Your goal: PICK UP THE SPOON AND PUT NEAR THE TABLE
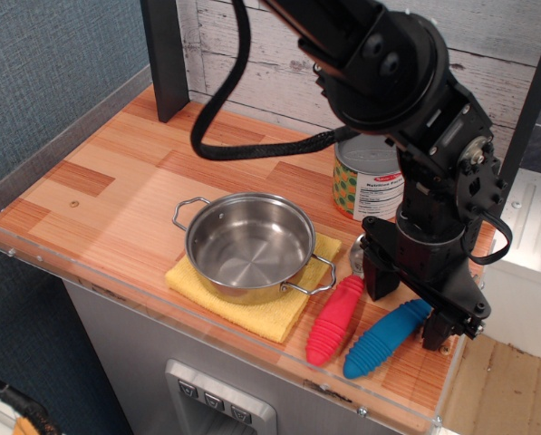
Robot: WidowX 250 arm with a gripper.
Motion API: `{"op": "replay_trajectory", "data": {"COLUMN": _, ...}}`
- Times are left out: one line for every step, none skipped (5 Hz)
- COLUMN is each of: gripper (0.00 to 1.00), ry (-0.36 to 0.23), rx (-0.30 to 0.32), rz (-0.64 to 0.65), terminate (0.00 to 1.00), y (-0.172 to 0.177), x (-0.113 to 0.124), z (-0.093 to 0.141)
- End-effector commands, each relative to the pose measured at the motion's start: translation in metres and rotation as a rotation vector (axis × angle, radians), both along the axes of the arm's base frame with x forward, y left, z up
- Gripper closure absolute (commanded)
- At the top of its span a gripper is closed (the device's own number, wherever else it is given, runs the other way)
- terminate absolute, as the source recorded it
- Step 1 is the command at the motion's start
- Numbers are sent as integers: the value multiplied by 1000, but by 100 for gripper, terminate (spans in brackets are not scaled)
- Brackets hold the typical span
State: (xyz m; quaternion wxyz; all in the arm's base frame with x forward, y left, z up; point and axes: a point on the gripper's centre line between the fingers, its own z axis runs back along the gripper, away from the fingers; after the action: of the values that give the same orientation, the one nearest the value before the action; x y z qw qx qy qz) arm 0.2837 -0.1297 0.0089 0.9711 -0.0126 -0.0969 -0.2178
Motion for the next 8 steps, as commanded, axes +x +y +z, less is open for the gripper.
{"op": "replay_trajectory", "data": {"gripper": 100, "ry": -30, "rx": -26, "rz": -2, "terminate": 0, "y": 3, "x": -8, "z": 10}}
{"op": "replay_trajectory", "data": {"gripper": 100, "ry": -53, "rx": -31, "rz": 7, "terminate": 0, "y": 7, "x": -10, "z": 20}}
{"op": "replay_trajectory", "data": {"gripper": 100, "ry": -90, "rx": -32, "rz": 67, "terminate": 0, "y": 15, "x": -10, "z": 39}}
{"op": "replay_trajectory", "data": {"gripper": 100, "ry": -120, "rx": -28, "rz": 110, "terminate": 0, "y": 16, "x": -11, "z": 58}}
{"op": "replay_trajectory", "data": {"gripper": 100, "ry": -141, "rx": -5, "rz": 190, "terminate": 0, "y": 26, "x": -7, "z": 68}}
{"op": "replay_trajectory", "data": {"gripper": 100, "ry": -125, "rx": 12, "rz": 290, "terminate": 0, "y": 62, "x": -6, "z": 71}}
{"op": "replay_trajectory", "data": {"gripper": 100, "ry": -124, "rx": -2, "rz": 391, "terminate": 0, "y": 104, "x": -7, "z": 78}}
{"op": "replay_trajectory", "data": {"gripper": 100, "ry": -125, "rx": -2, "rz": 434, "terminate": 0, "y": 131, "x": -7, "z": 81}}
